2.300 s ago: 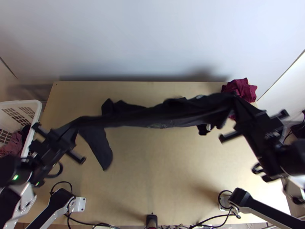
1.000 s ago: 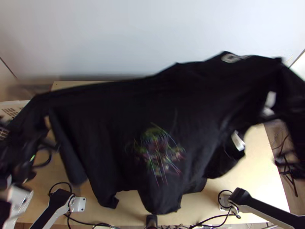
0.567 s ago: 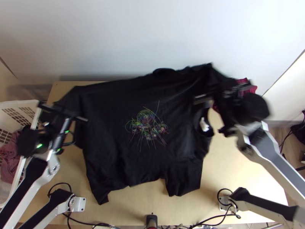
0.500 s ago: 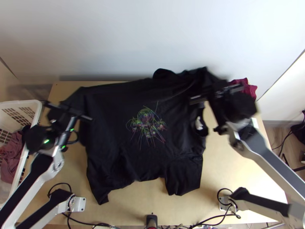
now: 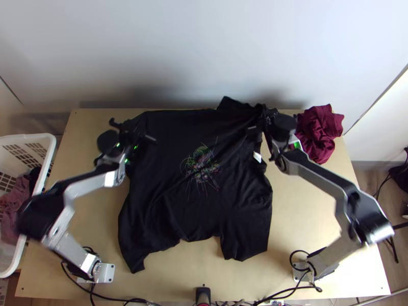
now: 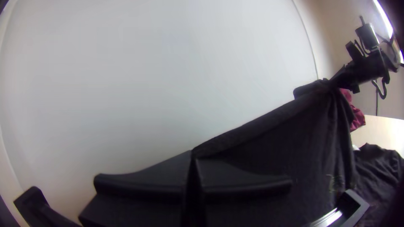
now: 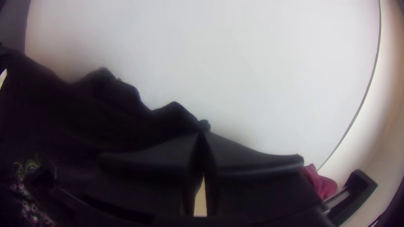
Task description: Fold the t-shirt
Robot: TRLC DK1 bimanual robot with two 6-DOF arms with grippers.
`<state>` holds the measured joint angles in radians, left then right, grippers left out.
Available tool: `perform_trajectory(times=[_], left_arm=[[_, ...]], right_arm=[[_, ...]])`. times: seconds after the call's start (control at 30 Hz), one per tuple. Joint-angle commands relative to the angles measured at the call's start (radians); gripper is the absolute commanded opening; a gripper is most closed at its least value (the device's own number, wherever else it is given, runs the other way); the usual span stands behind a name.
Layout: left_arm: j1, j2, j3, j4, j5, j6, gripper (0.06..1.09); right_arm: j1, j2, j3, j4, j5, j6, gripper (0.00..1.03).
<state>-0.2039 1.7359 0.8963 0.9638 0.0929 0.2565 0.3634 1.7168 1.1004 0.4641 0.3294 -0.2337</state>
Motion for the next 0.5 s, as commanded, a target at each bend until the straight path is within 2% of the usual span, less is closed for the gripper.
perform_trajectory(times=[0.0,0.23,0.47], left_arm=[[0.038,0.341,0.276,0.053,-0.030,0.015,0.09],[0.077,0.511,0.538,0.053,-0.048,0.070,0.09],[0.060,0.560,0.564,0.050,-0.048,0.179,0.09]], right_arm=[[-0.067,0.251,0.194,0.044,-0.007,0.004,0.03],[-0.095,0.429,0.463,0.044,-0.006,0.000,0.03],[-0.077,0.472,0.481,0.044,-0.006,-0.016,0.03]])
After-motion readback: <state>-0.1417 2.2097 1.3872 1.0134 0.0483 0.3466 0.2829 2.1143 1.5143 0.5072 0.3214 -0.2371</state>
